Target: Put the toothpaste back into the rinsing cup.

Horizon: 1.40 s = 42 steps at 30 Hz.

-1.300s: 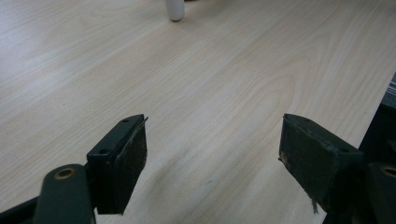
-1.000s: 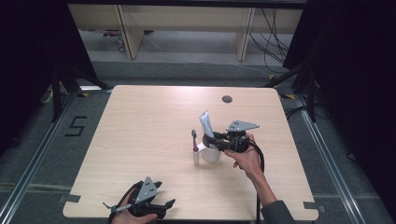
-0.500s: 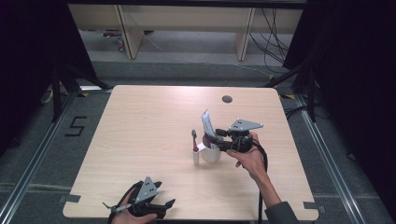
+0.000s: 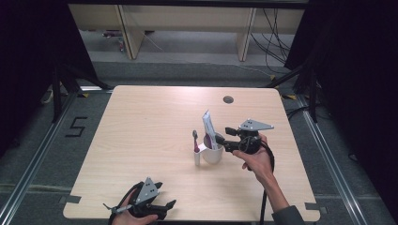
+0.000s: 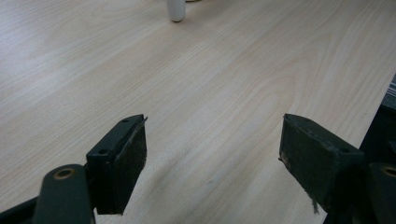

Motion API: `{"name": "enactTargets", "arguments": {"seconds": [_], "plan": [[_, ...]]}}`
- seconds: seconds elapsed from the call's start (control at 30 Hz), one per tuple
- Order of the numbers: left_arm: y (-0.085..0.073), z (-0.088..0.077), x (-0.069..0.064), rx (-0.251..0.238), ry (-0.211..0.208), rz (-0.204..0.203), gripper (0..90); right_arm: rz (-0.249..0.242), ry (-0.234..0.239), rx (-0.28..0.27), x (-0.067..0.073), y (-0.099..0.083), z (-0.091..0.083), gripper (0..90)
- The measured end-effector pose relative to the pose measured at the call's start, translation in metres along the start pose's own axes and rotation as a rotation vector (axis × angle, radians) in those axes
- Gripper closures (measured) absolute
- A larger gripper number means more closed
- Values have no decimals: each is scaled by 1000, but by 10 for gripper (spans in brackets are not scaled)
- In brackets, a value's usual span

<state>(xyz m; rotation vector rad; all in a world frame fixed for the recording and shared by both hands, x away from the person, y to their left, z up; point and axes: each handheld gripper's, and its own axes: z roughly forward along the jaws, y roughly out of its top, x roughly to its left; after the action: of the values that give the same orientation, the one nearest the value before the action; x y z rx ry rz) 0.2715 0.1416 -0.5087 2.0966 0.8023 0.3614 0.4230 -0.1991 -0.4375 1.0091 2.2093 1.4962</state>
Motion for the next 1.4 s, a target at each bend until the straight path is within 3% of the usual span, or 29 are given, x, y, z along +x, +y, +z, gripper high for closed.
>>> {"name": "enactTargets", "arguments": {"seconds": [0.03, 0.2, 0.3, 0.33, 0.4, 0.47, 0.5, 0.6, 0.7, 0.83, 0.87, 0.9, 0.93, 0.97, 1.03, 1.1, 1.13, 1.2, 1.23, 1.27, 1.3, 1.4], "plan": [[0, 0, 0, -2, -1, 0, 228, 37, 7, 5, 2, -1, -1, 396], [0, 1, 0, -4, -3, -1, 228, 22, -11, 1, -2, -4, -7, 359], [0, 0, -1, -7, 2, -8, 228, 43, -4, 4, -3, -5, -9, 350], [0, 0, -1, -7, 3, -7, 227, 20, -22, -1, -4, -5, -10, 347], [0, 0, -1, -9, 3, -8, 227, 55, -12, -3, -3, -6, -11, 339], [0, 0, -1, -8, 3, -8, 227, 24, -23, -3, -4, -6, -13, 332], [0, 0, -1, -7, 3, -7, 226, 64, -16, 0, -2, -6, -14, 328], [0, 0, -1, -8, 3, -7, 225, 33, -18, 1, -4, -7, -16, 316], [0, 0, 0, -3, 2, 0, 224, 68, -23, 14, -3, -8, -20, 292], [0, 0, 0, 0, -1, 3, 222, 34, -47, 1, -7, -9, -22, 259], [0, 0, 0, -1, 0, 3, 220, 68, -37, 11, -5, -9, -23, 243], [0, 0, 0, -2, 0, 3, 219, 72, -33, 22, -4, -9, -24, 240], [0, 0, 0, -2, 1, 2, 218, 36, -55, 11, -6, -10, -25, 235], [0, 0, 0, -2, 2, 2, 217, 80, -40, 23, -3, -10, -26, 226], [0, 1, -1, -14, 3, -12, 216, 49, -53, 19, -5, -11, -27, 207], [0, 1, -1, -14, 2, -12, 215, 79, -49, 26, -4, -13, -28, 198], [0, 1, -1, -14, 2, -13, 215, 58, -56, 28, -6, -14, -29, 193], [0, 0, 0, -8, 1, -2, 213, 78, -55, 42, -6, -15, -31, 189], [0, 0, 0, -10, 5, -2, 213, 62, -60, 41, -7, -16, -31, 189], [0, 0, 0, -14, 6, -12, 213, 95, -57, 46, -6, -17, -33, 189], [0, -1, 2, 4, 10, 9, 213, 92, -57, 46, -6, -17, -35, 189], [0, 0, 1, -14, 5, -9, 212, 82, -71, 43, -8, -21, -40, 186]]}}
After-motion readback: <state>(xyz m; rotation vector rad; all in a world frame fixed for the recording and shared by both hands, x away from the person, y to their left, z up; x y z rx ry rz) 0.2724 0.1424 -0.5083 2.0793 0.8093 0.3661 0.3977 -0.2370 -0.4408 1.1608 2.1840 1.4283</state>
